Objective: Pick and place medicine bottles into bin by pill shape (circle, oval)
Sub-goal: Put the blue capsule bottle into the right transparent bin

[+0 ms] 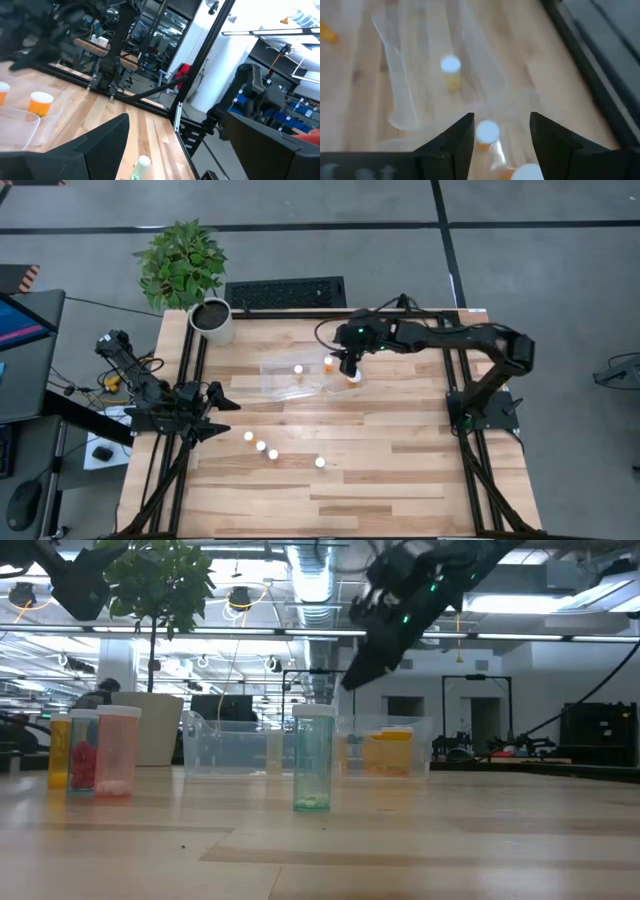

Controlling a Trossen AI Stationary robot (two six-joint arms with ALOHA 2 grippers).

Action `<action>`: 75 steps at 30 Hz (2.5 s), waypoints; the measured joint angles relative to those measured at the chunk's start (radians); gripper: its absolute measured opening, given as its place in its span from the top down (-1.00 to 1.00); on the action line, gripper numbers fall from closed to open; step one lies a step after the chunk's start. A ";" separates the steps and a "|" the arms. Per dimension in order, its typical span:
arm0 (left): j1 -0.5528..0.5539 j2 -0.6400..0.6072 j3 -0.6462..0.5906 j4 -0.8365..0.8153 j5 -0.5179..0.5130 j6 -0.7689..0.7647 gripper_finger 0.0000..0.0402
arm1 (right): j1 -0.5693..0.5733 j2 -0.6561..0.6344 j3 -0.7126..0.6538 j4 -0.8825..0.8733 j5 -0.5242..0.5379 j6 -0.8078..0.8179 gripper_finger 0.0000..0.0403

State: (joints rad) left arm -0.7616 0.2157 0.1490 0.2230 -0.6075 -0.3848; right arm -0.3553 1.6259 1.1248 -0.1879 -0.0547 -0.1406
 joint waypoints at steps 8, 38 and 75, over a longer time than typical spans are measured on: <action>0.000 0.000 0.000 0.001 -0.001 0.024 -0.61 | 0.057 -0.213 0.001 -0.106 0.002 0.008 0.00; 0.000 0.000 0.034 0.092 -0.009 0.174 -0.61 | 0.602 -0.328 0.002 -0.156 0.147 0.236 0.06; 0.000 0.000 0.035 0.026 -0.107 0.136 -0.61 | 0.677 0.111 0.011 0.274 0.307 0.099 -0.25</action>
State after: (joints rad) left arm -0.7616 0.2156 0.1839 0.2486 -0.7148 -0.2490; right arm 0.3217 1.7368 1.1354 0.0859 0.2525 -0.0414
